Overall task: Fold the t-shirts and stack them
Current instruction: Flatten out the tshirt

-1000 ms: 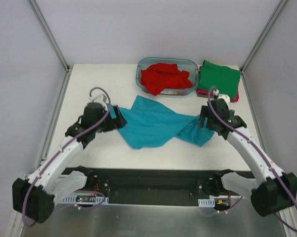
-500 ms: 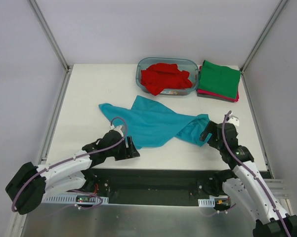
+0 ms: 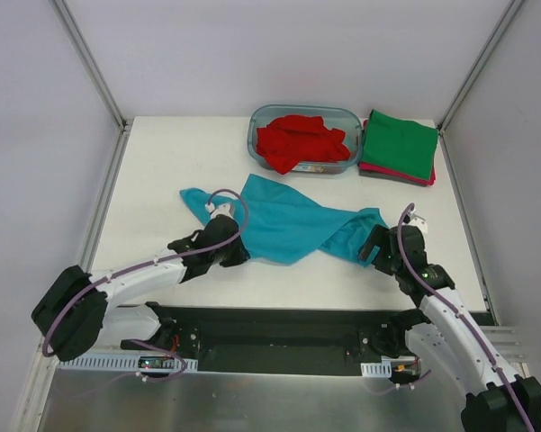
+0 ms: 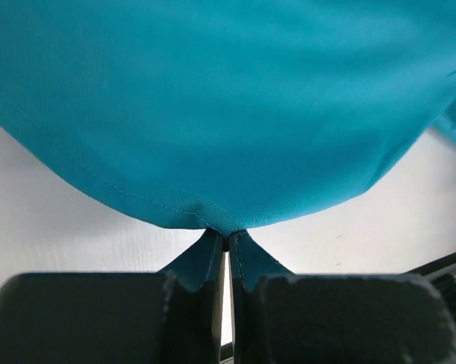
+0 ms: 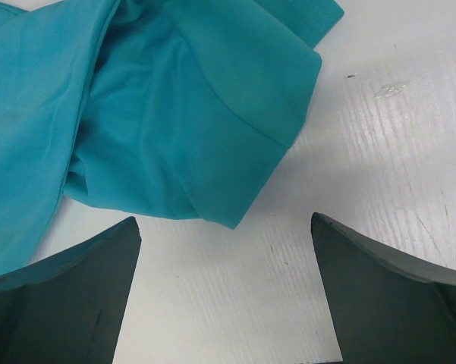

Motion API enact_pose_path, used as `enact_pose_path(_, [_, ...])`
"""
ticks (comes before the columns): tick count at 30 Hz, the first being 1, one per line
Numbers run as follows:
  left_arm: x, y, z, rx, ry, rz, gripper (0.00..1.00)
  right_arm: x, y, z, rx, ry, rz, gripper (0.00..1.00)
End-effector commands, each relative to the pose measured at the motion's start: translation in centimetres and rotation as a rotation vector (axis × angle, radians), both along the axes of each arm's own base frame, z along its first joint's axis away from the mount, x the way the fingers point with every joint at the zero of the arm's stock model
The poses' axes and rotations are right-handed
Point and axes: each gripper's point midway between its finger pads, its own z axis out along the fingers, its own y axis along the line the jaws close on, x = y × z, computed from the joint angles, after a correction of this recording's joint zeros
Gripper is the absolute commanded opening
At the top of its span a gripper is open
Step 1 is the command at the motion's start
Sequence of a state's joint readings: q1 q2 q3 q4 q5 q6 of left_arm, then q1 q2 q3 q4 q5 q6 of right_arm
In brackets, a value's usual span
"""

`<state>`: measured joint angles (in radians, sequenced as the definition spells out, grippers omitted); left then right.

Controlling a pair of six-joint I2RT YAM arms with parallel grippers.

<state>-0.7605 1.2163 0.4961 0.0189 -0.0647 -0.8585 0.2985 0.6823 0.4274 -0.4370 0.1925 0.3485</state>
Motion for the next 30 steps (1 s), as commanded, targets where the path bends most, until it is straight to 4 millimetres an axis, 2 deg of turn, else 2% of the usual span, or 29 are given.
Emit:
enact_pose_path(1, [1.3,1.8,5.9,0.1,-0.134,-0.01,0.0,0.4,0.3,0.2,0.012,-0.019,0.015,0.96])
enact_pose_path(4, [0.4,4.4,7.5,0.148,-0.126,0.037,0.0,0.3,0.1,-0.2,-0.006,0.001,0.014,0.96])
enact_pose_path(7, [-0.4,6.0,7.8,0.133,-0.062,0.05,0.0,0.3,0.2,-0.3,-0.025,0.025,0.04,0.96])
enact_pose_path(10, [0.4,7.8,6.7,0.143,-0.017,0.108,0.0,0.4,0.6,-0.4,-0.035,0.053,0.084,0.96])
enact_pose_path(13, [2.2,9.3,5.5,0.175,0.04,0.159,0.0,0.4,0.8,-1.2,-0.045,0.098,0.104,0.96])
enact_pose_path(17, [5.3,8.3,5.0,0.174,0.056,0.146,0.0,0.4,1.1,-2.1,-0.053,0.142,0.129,0.97])
enact_pose_path(21, [7.8,6.6,5.5,0.136,0.02,0.109,0.0,0.5,1.1,-2.7,-0.057,0.159,0.137,0.97])
enact_pose_path(27, [12.3,5.0,7.7,0.101,-0.056,0.079,0.0,0.9,1.1,-2.4,-0.067,0.143,0.142,0.97])
enact_pose_path(30, [13.9,3.9,7.3,0.094,-0.036,0.042,0.0,0.9,0.9,-2.2,-0.079,0.133,0.139,0.97])
